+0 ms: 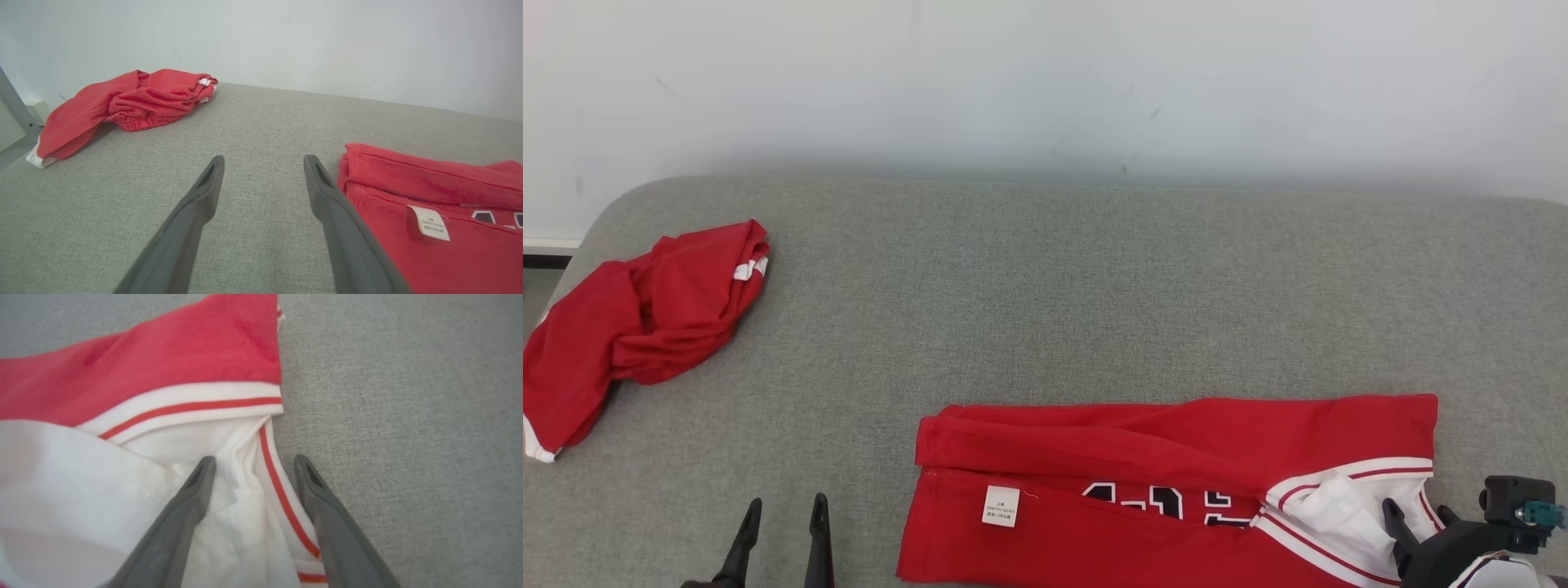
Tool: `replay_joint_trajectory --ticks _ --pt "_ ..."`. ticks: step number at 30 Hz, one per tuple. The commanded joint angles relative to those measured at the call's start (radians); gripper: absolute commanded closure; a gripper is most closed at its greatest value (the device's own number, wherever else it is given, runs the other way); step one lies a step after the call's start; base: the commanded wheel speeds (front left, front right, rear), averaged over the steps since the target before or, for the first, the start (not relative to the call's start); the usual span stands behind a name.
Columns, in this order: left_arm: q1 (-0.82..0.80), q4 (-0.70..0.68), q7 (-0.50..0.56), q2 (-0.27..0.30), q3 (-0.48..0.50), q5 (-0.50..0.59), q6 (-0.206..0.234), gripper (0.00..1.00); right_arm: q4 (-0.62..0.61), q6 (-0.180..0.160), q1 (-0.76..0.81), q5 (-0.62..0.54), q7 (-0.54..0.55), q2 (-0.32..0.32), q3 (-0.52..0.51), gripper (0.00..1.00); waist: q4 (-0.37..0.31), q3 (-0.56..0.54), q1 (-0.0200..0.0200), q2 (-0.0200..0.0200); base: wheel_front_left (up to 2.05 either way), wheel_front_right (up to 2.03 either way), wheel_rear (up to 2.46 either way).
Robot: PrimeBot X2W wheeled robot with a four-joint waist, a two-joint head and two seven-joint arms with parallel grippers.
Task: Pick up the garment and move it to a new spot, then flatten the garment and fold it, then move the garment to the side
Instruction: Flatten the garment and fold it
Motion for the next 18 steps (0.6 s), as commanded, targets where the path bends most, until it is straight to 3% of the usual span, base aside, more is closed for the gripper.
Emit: replay_joint_trajectory --ticks 1,3,4,5,6,13,18 --pt "0.016 -0.002 -0.003 -0.006 -0.003 0.013 -0.006 0.00 0.023 -0.003 -0.002 0.010 0.024 -0.002 0.015 0.00 0.000 -0.002 0.0000 0.0000 0.00 0.00 0.00" --pt "0.019 -0.003 -0.003 -0.008 -0.005 0.019 -0.005 0.00 0.045 -0.003 -0.006 0.019 0.049 -0.005 0.027 0.00 0.000 -0.002 0.0000 0.0000 0.00 0.00 0.00" --pt "0.019 -0.002 -0.003 -0.009 -0.006 0.019 -0.005 0.00 0.057 -0.003 -0.010 0.019 0.062 -0.008 0.034 0.14 0.000 -0.002 0.0000 0.0000 0.00 0.00 0.00" --pt "0.019 -0.001 -0.003 -0.011 -0.008 0.019 -0.005 0.00 0.065 -0.003 -0.012 0.024 0.070 -0.009 0.042 0.67 0.002 -0.002 0.0000 0.0000 0.00 0.00 0.00" --pt "0.018 0.000 -0.003 -0.012 -0.011 0.020 -0.005 0.00 0.067 -0.003 -0.013 0.032 0.069 -0.010 0.047 1.00 0.003 -0.002 0.0000 0.0000 0.00 0.00 0.00" --pt "0.026 0.006 -0.003 -0.015 -0.023 0.014 -0.006 0.00 0.071 -0.003 -0.041 0.067 0.050 -0.036 0.044 1.00 -0.011 -0.017 0.0000 0.0000 0.00 0.00 0.00" --pt "0.031 0.001 -0.003 -0.016 -0.031 0.015 -0.006 0.00 0.082 -0.003 -0.047 0.065 0.022 -0.112 -0.018 1.00 -0.023 -0.026 0.0000 0.0000 0.00 0.00 0.00"
